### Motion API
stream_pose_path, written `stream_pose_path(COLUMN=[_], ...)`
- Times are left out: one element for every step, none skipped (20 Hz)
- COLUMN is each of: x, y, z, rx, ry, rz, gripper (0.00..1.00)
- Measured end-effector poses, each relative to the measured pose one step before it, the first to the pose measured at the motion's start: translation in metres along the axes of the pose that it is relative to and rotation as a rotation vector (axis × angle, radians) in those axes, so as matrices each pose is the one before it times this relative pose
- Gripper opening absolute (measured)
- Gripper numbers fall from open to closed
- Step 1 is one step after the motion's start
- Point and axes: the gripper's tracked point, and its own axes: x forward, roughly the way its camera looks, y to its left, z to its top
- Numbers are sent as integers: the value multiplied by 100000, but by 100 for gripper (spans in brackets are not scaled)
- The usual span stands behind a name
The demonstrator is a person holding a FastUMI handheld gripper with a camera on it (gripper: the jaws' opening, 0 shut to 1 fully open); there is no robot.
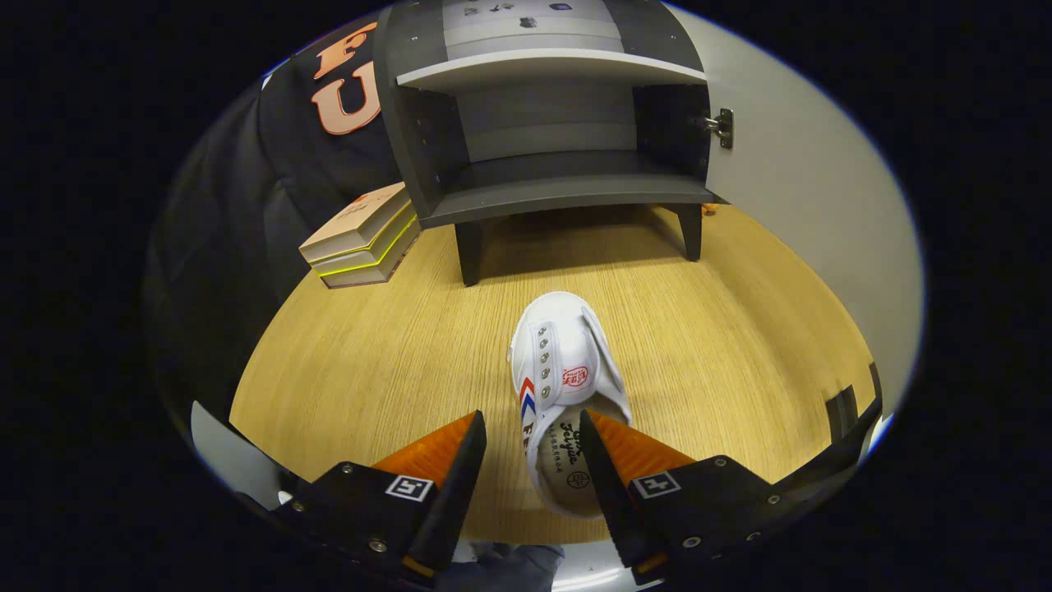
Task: Open the shoe cabinet door, grab the shoes and put them into the shoe cabinet, then close the shoe cabinet door.
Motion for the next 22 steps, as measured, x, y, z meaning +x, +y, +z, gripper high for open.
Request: stream_pose_path(x=[510,547,381,634,415,250,97,5,26,43,-36,-87,-71,-255,-372,-373,-547,-462,-502,-507,-586,-612], y=[-76,158,-4,64,11,109,-388,73,95,-80,-82,4,-16,-35,-5,7,-11,-113,68,114,176,42], z=[-267,-326,-276,-255,-75,-109,199,59,-32,26,101,183,201,219,342,588,593,873,636,655,522,656], rx=[-160,98,375,368,355,-158,14,1098,1350,675,337,-273,-777,-1048,-186,290,-1040,-1445,-1466,124,-992,-599], ry=[1012,1255,1276,1096,503,314,-759,27,369,169,21,-721,-751,-445,-772,-1270,-1247,-2257,-543,-1153,-627,-2024], rz=[-167,641,-45,380,33,558,-1089,1033,464,333,-249,-249,-414,-292,-140,65,-95,-847,187,120,863,-71], gripper=[72,70,63,59,48,42,33,24,13,10,4,3,1,1,1,1,1,1,1,1,1,1])
